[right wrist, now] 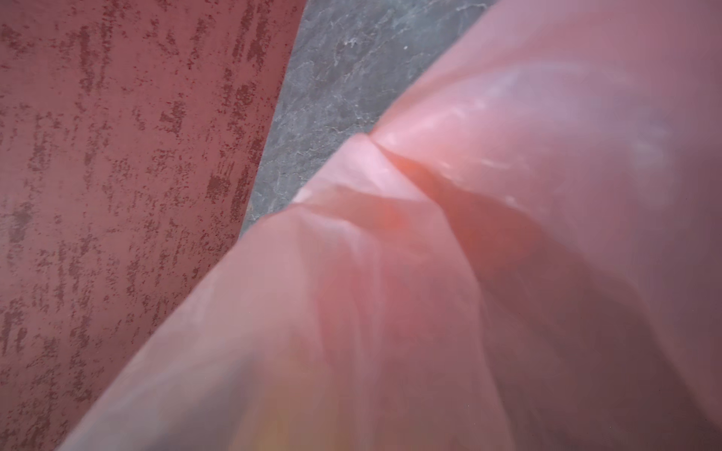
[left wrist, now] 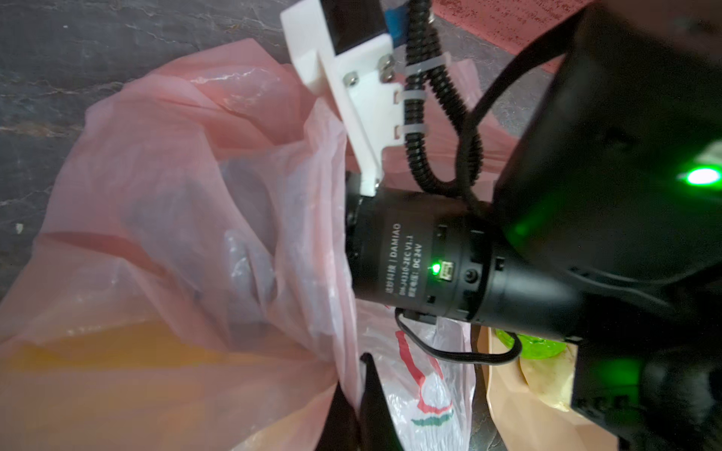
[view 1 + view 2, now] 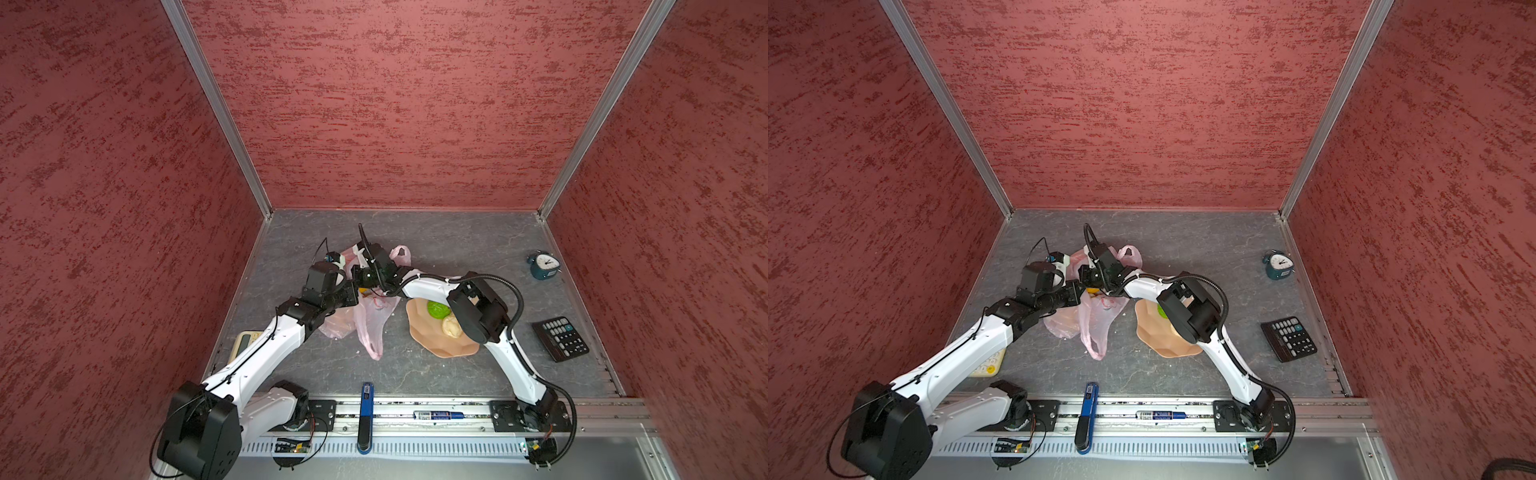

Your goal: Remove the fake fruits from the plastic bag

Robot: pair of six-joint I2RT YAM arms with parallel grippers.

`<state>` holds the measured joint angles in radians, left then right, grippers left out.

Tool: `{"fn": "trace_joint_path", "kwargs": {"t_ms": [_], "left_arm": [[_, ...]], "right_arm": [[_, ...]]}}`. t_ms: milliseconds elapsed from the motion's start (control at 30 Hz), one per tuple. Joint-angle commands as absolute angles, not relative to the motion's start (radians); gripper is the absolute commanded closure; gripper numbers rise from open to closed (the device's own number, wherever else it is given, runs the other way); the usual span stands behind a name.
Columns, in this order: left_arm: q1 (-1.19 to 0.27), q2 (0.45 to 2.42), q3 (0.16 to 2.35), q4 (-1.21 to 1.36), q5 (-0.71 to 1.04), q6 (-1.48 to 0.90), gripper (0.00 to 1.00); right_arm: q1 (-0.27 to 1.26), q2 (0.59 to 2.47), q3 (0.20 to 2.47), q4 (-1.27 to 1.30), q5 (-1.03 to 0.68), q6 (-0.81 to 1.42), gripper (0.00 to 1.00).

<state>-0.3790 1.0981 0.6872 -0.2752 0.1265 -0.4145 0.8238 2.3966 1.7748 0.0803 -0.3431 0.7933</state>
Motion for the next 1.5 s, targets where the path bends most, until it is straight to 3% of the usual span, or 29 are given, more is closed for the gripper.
{"fn": "trace_joint_path", "kwargs": {"t_ms": [0, 367, 567, 800, 1467], "left_arm": [[-0.395, 1.105, 0.718, -0.23, 0.121, -0.422, 0.99], [-0.411, 1.063, 0.702, -0.251, 0.094, -0.425, 0.99], [-0.402, 1.043, 0.693, -0.305, 0.036, -0.425, 0.99], [-0.361, 1.012, 0.68, -0.356, 0.022, -0.421, 0.98], [-0.347, 0.941, 0.627, -0.396, 0.046, -0.414, 0.98]], "right_arm": [[0.83, 2.441, 1.824, 0.035, -0.313, 0.807, 0.18], [0.83, 2.514, 1.924, -0.026, -0.274, 0.825, 0.27], [0.83, 2.496, 1.898, -0.024, -0.269, 0.824, 0.45], [0.828, 2.425, 1.827, 0.011, -0.267, 0.821, 0.55], [0.801, 2.19, 1.585, 0.084, -0.288, 0.767, 0.63]]}}
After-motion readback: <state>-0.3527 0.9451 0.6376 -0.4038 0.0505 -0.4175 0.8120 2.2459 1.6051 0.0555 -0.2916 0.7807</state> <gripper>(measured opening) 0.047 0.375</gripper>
